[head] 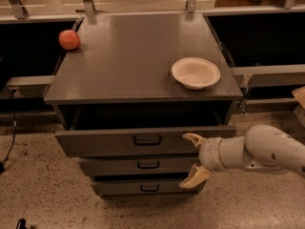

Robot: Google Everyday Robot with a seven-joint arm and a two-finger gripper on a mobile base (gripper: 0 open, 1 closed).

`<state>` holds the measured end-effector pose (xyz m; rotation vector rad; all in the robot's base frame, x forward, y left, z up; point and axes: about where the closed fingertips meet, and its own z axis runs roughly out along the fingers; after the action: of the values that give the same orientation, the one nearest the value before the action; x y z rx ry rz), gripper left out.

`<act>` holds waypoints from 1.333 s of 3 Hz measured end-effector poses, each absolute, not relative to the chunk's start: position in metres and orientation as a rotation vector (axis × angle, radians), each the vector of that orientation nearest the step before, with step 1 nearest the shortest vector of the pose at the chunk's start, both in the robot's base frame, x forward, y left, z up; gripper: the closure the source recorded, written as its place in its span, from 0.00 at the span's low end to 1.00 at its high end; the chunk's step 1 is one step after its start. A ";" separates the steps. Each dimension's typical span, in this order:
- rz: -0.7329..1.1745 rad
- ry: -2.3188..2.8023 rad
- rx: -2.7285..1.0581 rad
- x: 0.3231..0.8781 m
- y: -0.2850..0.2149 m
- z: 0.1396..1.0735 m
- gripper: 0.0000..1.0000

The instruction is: Close top drawer

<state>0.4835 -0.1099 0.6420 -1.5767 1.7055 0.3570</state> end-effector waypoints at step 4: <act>0.376 1.632 -1.608 0.491 -0.102 0.649 0.42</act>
Offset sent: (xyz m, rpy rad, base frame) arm 0.0000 0.0000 0.0000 0.0000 0.0000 0.0000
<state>0.4908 -0.1018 0.6493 -1.6081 1.6321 0.3761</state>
